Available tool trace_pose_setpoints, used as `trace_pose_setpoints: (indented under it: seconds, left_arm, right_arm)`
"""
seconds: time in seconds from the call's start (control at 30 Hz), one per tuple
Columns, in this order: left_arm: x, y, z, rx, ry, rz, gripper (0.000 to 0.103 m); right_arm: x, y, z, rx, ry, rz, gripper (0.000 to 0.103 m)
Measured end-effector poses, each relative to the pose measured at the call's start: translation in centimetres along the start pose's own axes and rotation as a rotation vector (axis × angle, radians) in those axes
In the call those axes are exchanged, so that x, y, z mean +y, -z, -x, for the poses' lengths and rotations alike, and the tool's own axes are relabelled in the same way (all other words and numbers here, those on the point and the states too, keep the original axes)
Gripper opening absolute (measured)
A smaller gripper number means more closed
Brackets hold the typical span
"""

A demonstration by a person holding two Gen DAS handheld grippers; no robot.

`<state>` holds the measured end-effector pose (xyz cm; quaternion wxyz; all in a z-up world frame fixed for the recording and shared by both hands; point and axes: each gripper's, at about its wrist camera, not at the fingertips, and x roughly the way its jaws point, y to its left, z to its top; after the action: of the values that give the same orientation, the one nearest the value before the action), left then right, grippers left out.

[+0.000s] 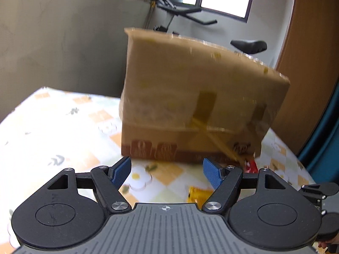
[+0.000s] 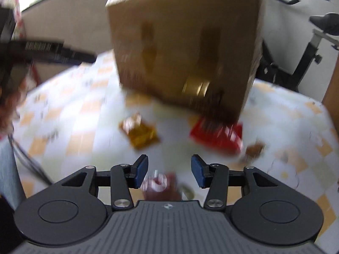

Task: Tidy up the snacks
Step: 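Move the left tool to the yellow wafer packet while the right tool grasps the brown jerky packet, then close the left tool on the yellow wafer packet while the right tool lifts the jerky packet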

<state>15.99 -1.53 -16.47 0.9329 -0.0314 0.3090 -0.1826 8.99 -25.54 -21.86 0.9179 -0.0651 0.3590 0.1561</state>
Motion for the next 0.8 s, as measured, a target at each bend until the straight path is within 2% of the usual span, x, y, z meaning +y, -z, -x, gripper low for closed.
trace_pose_setpoints:
  seconds: [0.1, 0.17, 0.23, 0.33, 0.4, 0.43, 0.5, 0.67, 0.8]
  left_arm:
    - [0.0, 0.9, -0.2, 0.022, 0.011, 0.012, 0.077]
    - [0.0, 1.3, -0.2, 0.028, 0.013, 0.014, 0.077]
    - [0.1, 1.6, -0.2, 0.033, 0.011, 0.012, 0.077]
    - [-0.1, 1.9, -0.4, 0.041, 0.007, 0.012, 0.077]
    - [-0.2, 2.0, -0.6, 0.047, 0.007, 0.012, 0.077]
    - [-0.3, 2.0, -0.7, 0.051, 0.007, 0.011, 0.077]
    - [-0.4, 2.2, -1.0, 0.062, 0.006, 0.013, 0.077]
    - [-0.6, 2.5, -1.5, 0.089, 0.009, 0.016, 0.077]
    - [-0.8, 2.9, -1.8, 0.111, 0.019, 0.023, 0.075]
  right_arm:
    - [0.8, 1.4, -0.7, 0.049, 0.01, 0.064, 0.055]
    - [1.0, 2.0, -0.6, 0.031, 0.009, 0.086, 0.061]
    - [0.7, 2.4, -0.6, 0.027, 0.012, 0.079, 0.065]
    - [0.1, 2.5, -0.6, 0.027, -0.012, 0.045, 0.065]
    - [0.0, 2.5, -0.8, 0.016, -0.019, 0.045, 0.059]
    - [0.0, 2.3, -0.6, 0.009, -0.021, 0.042, 0.05]
    - [-0.1, 1.9, -0.8, 0.006, -0.026, 0.033, 0.047]
    - [-0.7, 0.7, -2.3, -0.016, -0.028, 0.034, 0.045]
    - [-1.9, -0.1, -3.6, -0.052, 0.002, 0.003, 0.045]
